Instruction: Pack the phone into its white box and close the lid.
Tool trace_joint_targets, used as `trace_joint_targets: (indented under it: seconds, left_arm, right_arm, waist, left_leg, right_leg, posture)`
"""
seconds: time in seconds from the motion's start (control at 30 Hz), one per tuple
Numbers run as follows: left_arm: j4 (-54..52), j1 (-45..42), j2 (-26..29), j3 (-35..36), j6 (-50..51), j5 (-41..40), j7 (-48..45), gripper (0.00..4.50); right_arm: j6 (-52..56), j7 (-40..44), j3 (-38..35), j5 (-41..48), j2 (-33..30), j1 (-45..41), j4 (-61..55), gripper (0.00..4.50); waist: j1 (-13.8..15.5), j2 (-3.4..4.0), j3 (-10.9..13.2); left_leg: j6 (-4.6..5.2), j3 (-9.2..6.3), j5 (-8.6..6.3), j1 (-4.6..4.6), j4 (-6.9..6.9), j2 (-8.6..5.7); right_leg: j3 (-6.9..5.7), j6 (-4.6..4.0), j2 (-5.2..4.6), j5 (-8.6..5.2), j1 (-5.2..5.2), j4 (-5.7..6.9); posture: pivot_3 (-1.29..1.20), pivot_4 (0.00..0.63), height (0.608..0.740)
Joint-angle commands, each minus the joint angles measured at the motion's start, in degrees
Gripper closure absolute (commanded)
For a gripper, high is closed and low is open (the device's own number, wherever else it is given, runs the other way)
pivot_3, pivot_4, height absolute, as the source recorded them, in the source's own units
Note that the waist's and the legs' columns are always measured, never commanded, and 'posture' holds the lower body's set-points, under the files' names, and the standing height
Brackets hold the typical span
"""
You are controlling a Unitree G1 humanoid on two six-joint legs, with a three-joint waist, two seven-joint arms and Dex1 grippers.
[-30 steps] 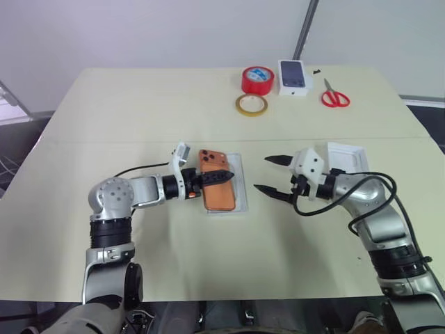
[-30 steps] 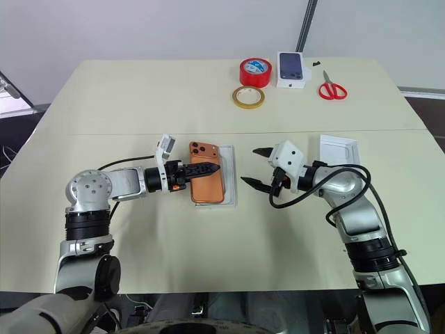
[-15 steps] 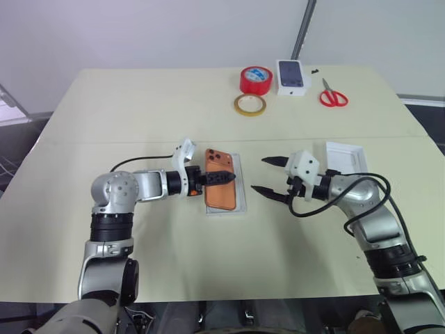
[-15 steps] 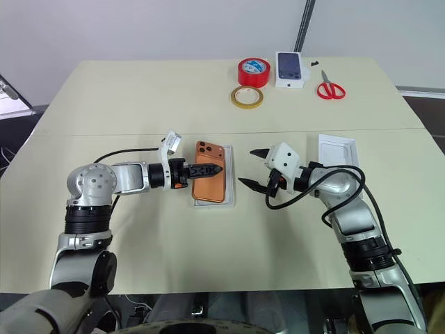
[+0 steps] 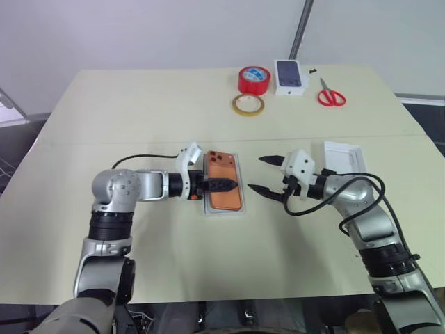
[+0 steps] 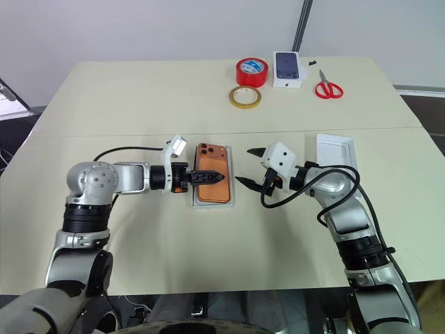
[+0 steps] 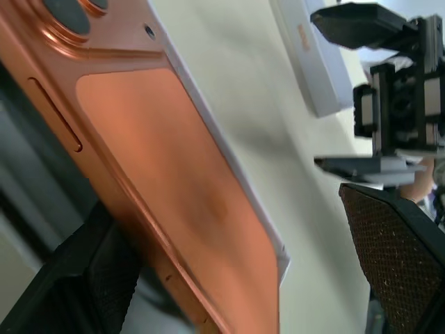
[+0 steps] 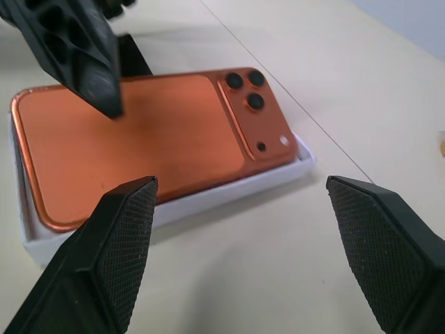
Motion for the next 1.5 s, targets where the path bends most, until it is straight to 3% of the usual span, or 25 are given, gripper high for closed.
trace_joint_targets:
  seconds: [0.03,0.3,0.63,0.77,0.87,0.97,1.07,1.1,1.2,1.4,1.5]
  left_arm:
    - [-1.55,0.99,2.14,0.69,1.23,0.52,-0.06,0.04]
    - [-1.91,-1.31,1.72,2.20,3.25,0.40,1.26,0.04]
    - [-6.22,-1.37,10.92,2.00,-0.13,1.70,-2.17,0.04]
    - [-3.41,-2.87,10.25,4.57,-5.93,4.44,0.49,0.04]
    - [-3.79,0.63,13.46,-0.63,-13.97,11.46,-0.18,0.90]
    - [-5.00,4.33,17.70,-9.28,-25.00,20.49,-3.04,2.39]
    - [-4.64,6.67,17.59,-12.87,-33.41,25.15,-4.79,3.93]
    - [-3.98,7.80,17.42,-15.00,-36.77,27.77,-5.04,4.46]
    - [-1.89,9.99,17.35,-20.16,-46.44,34.22,-7.28,4.46]
    - [0.22,6.88,11.95,-23.73,-41.37,35.25,-10.88,4.46]
    - [0.28,4.65,9.77,-27.07,-38.63,35.67,-14.20,4.46]
  right_arm:
    - [-0.92,-0.28,-0.89,0.50,0.01,-0.42,-1.07,0.42]
    - [-0.90,-0.27,-0.54,0.48,0.37,-1.01,-0.68,0.42]
    - [-0.37,-0.29,-0.93,0.74,0.13,-0.51,-0.49,0.42]
    - [-0.06,-0.40,-0.78,0.97,0.69,-1.05,0.12,0.42]
    - [0.12,-0.21,-0.33,0.25,0.43,-1.57,1.09,1.29]
    - [-2.92,-1.71,0.60,-3.02,0.10,-1.88,3.18,2.78]
    - [-4.62,-3.15,1.39,-5.49,0.67,-2.43,5.06,4.36]
    - [-4.57,-3.87,2.18,-6.57,1.26,-2.74,5.45,4.50]
    - [-3.78,-5.66,3.75,-8.59,2.67,-3.59,6.26,4.50]
    - [-5.39,-5.03,8.49,-14.06,1.39,-2.35,8.09,4.50]
    - [-4.28,-3.39,7.28,-11.73,1.18,-1.76,6.39,4.50]
  waist:
    - [0.17,0.00,0.00]
    - [0.22,0.00,0.00]
    - [0.32,-0.01,0.01]
    - [0.61,-0.01,0.01]
    - [0.32,-0.01,0.01]
    - [-0.04,0.02,0.01]
    - [0.44,0.02,0.02]
    - [0.61,0.01,0.02]
    - [0.60,0.03,0.01]
    - [1.61,0.04,-0.01]
    - [1.81,0.06,-0.06]
  left_leg:
    - [0.00,0.00,0.00,0.00,0.00,0.00]
    - [0.01,0.00,0.00,0.00,0.01,0.00]
    - [0.00,0.00,0.00,-0.01,0.01,-0.01]
    - [0.03,0.00,-0.02,-0.03,0.01,-0.01]
    - [0.04,0.00,-0.02,-0.04,0.02,-0.01]
    - [0.02,0.01,-0.01,-0.01,-0.06,-0.01]
    - [0.01,0.02,-0.01,-0.04,-0.07,-0.01]
    - [0.02,0.01,-0.01,-0.06,-0.03,-0.01]
    - [0.08,0.03,-0.05,-0.08,-0.01,-0.01]
    - [0.27,0.04,-0.15,-0.08,0.05,-0.03]
    - [0.40,0.06,-0.22,-0.07,0.08,-0.05]
  right_leg:
    - [0.00,0.00,0.00,0.00,0.00,0.00]
    - [0.01,0.00,0.00,0.00,0.02,0.00]
    - [0.01,0.00,-0.01,0.00,0.00,-0.01]
    - [0.00,0.00,-0.02,0.00,0.01,-0.04]
    - [0.00,0.00,-0.03,0.00,0.01,-0.06]
    - [0.01,-0.01,-0.02,0.00,-0.04,-0.05]
    - [0.01,-0.01,-0.02,0.00,-0.05,-0.06]
    - [0.01,-0.02,-0.03,0.00,-0.04,-0.07]
    - [0.01,-0.01,-0.07,0.00,-0.04,-0.08]
    - [0.01,-0.01,-0.07,0.00,0.01,-0.08]
    - [0.01,-0.01,-0.07,0.00,0.07,-0.08]
  posture:
    - [0.00,0.150,0.740]
    - [0.00,0.150,0.740]
    - [0.00,0.150,0.740]
    - [0.00,0.150,0.740]
    - [0.00,0.150,0.740]
    - [0.00,0.150,0.740]
    - [0.00,0.150,0.740]
    - [0.00,0.150,0.740]
    - [0.00,0.150,0.740]
    - [0.00,0.150,0.740]
    - [0.00,0.150,0.740]
